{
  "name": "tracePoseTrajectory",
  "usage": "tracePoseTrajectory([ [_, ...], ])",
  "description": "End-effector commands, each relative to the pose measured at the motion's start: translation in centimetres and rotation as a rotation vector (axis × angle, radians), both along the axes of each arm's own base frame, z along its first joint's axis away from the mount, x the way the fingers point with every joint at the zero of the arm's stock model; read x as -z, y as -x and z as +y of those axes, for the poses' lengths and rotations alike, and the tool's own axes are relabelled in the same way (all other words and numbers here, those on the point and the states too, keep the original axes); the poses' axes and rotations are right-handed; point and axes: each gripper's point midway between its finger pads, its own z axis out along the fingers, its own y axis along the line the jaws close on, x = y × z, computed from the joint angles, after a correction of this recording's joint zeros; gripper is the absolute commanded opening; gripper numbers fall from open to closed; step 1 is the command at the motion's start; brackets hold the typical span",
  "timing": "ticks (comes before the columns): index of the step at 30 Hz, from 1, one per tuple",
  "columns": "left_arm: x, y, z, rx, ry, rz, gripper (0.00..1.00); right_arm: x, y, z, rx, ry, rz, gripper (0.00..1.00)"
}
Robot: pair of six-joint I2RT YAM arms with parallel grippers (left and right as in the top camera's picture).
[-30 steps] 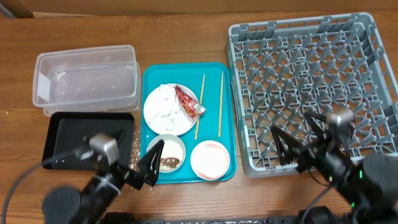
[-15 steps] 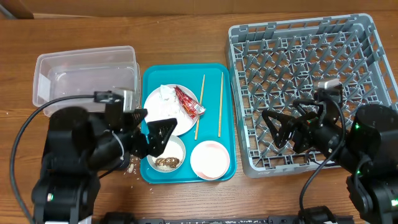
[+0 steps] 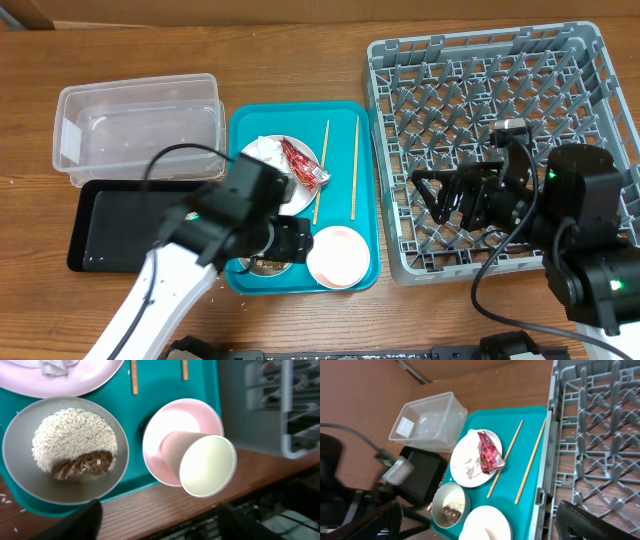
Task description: Sort waste into correct bins and load items into the dishwasher
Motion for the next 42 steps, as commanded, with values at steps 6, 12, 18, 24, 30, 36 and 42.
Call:
tracePoseTrajectory([
  [6,4.4,-0.6,-3.8,0.068,-0.148,-0.022,0.73,1.1,-0.9,0.5,-0.016,-0.008,0.076,1.0],
  [12,8.2,-0.2,-4.8,0.104,-0.221,0.064,0.6,2.3,-1.3,0.9,-0.035,-0.015,0.137,0.97],
  [18,8.9,0.2,-5.8,0.116,-0.185,0.121,0.04,2.3,-1.3,1.0,-0.038,-0.017,0.136,0.96],
  [24,4.8,-1.6,-6.0,0.075,-0.115,0.066,0.04,2.3,-1.3,1.0,-0.038,-0.017,0.136,0.96],
  [30,-1.4,-3.8,-4.9,0.053,0.12,0.024,0.04,2.0,-1.0,1.4,-0.064,-0.039,0.137,0.95],
  [36,-11.1,-5.1,-4.1,0.159,0.821,0.031,0.04,-0.6,0.1,4.4,-0.221,-0.154,0.08,0.91],
  [42,-16.4,-5.4,-1.8,0.195,1.166,-0.005,0.04,-4.3,2.5,10.2,-0.447,-0.251,-0.034,0.95],
])
